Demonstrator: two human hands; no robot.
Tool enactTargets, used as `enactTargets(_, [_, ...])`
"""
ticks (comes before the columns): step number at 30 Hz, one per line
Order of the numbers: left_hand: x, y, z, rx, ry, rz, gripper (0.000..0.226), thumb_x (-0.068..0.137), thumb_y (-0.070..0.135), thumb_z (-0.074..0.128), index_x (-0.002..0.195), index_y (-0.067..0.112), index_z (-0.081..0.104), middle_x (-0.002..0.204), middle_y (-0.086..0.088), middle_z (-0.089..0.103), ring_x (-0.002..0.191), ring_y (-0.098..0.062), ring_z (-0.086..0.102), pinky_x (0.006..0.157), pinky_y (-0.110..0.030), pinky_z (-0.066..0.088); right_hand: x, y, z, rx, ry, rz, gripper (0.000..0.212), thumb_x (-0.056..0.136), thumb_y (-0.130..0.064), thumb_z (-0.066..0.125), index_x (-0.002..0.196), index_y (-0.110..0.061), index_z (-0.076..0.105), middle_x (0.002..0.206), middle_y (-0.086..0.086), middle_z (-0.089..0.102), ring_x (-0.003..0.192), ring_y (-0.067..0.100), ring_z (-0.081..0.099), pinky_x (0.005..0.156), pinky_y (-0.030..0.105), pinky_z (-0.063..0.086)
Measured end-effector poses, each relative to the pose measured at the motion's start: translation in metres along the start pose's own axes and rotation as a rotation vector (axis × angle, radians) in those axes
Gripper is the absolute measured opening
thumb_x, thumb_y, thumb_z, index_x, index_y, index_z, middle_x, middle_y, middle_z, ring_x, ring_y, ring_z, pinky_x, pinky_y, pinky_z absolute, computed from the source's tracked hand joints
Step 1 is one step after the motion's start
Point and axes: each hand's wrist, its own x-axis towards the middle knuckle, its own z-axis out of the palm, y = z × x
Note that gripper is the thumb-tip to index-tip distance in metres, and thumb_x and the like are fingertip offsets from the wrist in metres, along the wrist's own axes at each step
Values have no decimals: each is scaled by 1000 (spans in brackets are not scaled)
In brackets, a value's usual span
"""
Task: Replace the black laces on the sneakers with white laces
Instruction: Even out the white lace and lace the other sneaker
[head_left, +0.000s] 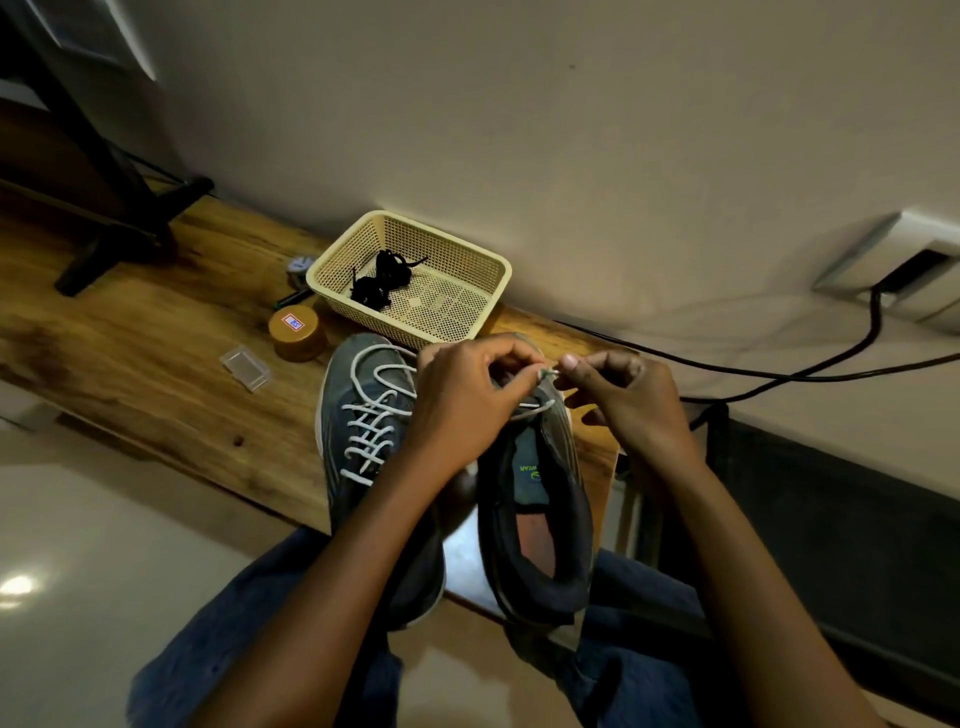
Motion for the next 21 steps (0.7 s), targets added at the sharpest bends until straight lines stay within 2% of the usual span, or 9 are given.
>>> enactTargets(3, [-1, -2, -1, 129, -55, -28, 4, 84, 35, 69, 80, 34, 69, 76, 16, 69, 74, -1, 61, 97, -40, 34, 1, 1, 2, -61, -46, 16, 12, 90, -19, 62, 81, -13, 68, 76, 3, 69, 58, -2, 60, 53, 10, 47])
enactTargets(7, [-3, -3, 0, 156, -72, -15, 9, 84, 38, 69, 89, 32, 73, 82, 15, 71, 76, -1, 55, 95, -37, 33, 0, 2, 4, -24, -65, 26, 10, 87, -15, 66, 78, -17, 70, 68, 0, 71, 62, 5, 64, 59, 16, 51])
enactTargets(10, [-2, -5, -3, 197, -32, -14, 9, 86, 42, 65, 84, 36, 71, 73, 20, 64, 71, 6, 49, 87, -30, 24, 2, 4, 6, 10, -38, 62, 3, 86, -12, 67, 88, -12, 69, 74, 2, 71, 65, 9, 67, 60, 18, 53])
enactTargets(13, [-2, -9, -4, 334, -16, -46, 14, 87, 44, 61, 82, 34, 69, 78, 18, 66, 86, -2, 52, 80, -27, 15, 6, 13, 6, -265, 36, 33, 9, 89, -21, 66, 91, -13, 67, 79, 4, 69, 74, 16, 67, 67, 28, 54])
enactTargets(15, [-3, -11, -1, 402, -23, -78, 14, 85, 43, 61, 78, 34, 67, 77, 18, 65, 94, -6, 51, 79, -27, 13, 6, 16, 6, -482, -26, 39, 18, 85, -33, 69, 88, -15, 67, 79, 0, 66, 74, 13, 61, 64, 26, 48])
enactTargets(17, [-5, -11, 4, 426, -53, -104, 12, 82, 43, 63, 73, 34, 65, 78, 17, 65, 98, -7, 49, 84, -29, 13, 3, 15, 7, -573, -156, 125, 29, 78, -38, 75, 91, -14, 66, 83, -1, 64, 74, 10, 57, 59, 23, 43])
enactTargets(19, [-8, -12, 9, 454, -91, -118, 13, 80, 42, 65, 71, 34, 65, 81, 16, 67, 100, -8, 48, 90, -33, 14, -1, 16, 10, -651, -237, 171, 34, 77, -34, 78, 101, -14, 66, 95, 2, 65, 83, 13, 59, 65, 24, 46])
enactTargets(21, [-10, -13, 14, 488, -106, -126, 13, 80, 41, 65, 71, 32, 67, 83, 14, 67, 100, -9, 47, 93, -35, 14, -3, 15, 10, -663, -214, 152, 29, 80, -22, 74, 107, -11, 68, 103, 7, 67, 93, 18, 62, 76, 29, 50])
